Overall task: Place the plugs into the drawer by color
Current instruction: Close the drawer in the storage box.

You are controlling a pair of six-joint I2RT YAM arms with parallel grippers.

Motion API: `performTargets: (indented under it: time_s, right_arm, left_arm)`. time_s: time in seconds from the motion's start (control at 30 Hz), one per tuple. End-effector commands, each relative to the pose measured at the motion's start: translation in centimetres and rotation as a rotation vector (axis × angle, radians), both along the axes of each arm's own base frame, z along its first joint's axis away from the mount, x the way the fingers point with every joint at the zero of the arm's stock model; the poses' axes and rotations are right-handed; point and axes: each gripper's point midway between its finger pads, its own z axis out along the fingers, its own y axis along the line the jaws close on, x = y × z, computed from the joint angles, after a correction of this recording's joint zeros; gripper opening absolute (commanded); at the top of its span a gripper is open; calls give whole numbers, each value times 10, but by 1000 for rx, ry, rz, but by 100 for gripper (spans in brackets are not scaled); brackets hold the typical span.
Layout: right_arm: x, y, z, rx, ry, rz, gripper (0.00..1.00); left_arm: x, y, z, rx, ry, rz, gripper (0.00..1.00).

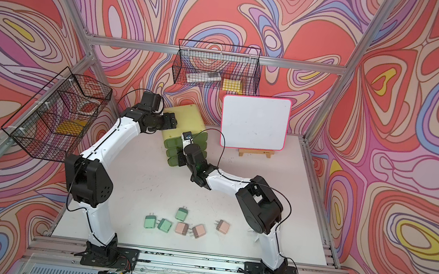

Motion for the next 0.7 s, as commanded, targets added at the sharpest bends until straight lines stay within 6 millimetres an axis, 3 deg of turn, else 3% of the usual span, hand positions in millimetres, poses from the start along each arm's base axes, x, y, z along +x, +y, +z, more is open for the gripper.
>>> performTargets:
  time_s: [0.0, 0.67]
  right_arm:
    - [8, 2, 10, 38, -23, -8, 43]
    - [36, -28, 7, 59, 5, -67, 44]
  left_arm:
    - [-30, 7, -45, 61, 178, -9, 83]
    - [-48, -3, -41, 5, 192, -33, 83]
